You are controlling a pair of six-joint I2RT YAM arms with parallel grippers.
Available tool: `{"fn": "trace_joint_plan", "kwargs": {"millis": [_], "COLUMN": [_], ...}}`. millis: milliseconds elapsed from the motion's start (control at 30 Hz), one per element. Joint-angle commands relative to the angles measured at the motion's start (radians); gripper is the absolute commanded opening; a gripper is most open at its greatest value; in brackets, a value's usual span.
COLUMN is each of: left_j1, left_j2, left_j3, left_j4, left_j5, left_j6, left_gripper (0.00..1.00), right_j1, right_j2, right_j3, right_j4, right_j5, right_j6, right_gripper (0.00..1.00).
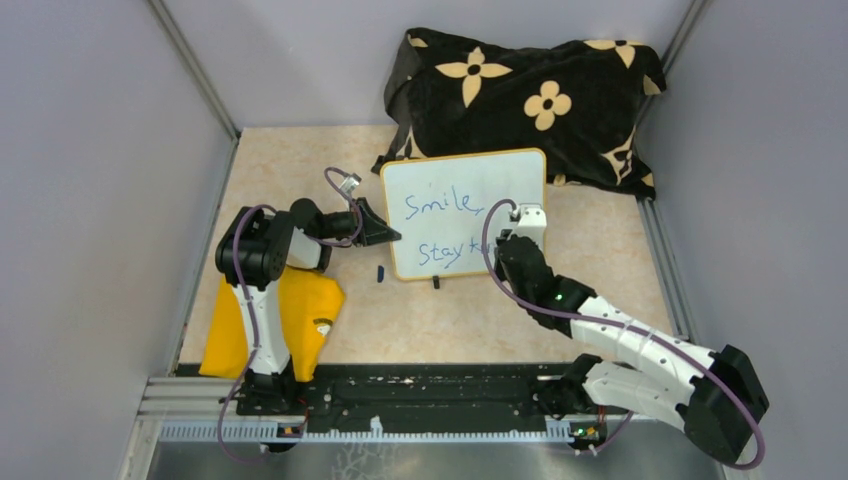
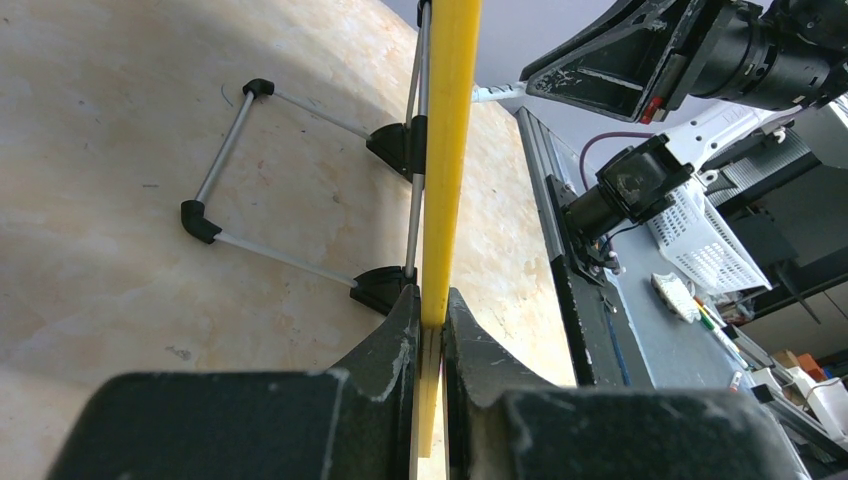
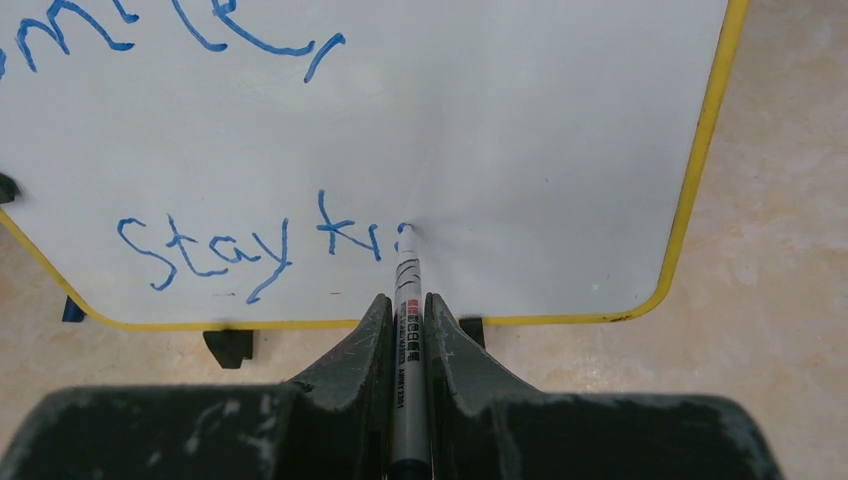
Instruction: Write a sentence on the whiteboard
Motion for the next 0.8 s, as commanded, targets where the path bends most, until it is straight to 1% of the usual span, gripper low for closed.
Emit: {"fn": "trace_joint_plan", "kwargs": {"millis": [0, 400, 767], "left_j1": [-0.014, -0.014, -0.014], "left_j2": [0.063, 0.064, 0.063], "left_j3": [-0.010, -0.009, -0.010], "left_j4": [0.125, 0.125, 0.125], "left_j5": [0.003, 0.004, 0.003], "left_j6": [0.019, 0.019, 0.018], "left_gripper": [0.00, 0.00, 0.00], "right_j1": [-0.023, -0.036, -0.036], "right_j2": [-0.002, -0.031, -0.041], "right_j3": [0.051, 0.032, 0.002], "right_j4": [0.045, 0.021, 0.007], "right_j5": [0.043, 0.058, 0.033], "right_j6": [-0.018, -0.003, 0.018], "right_gripper": [0.00, 0.00, 0.00]}}
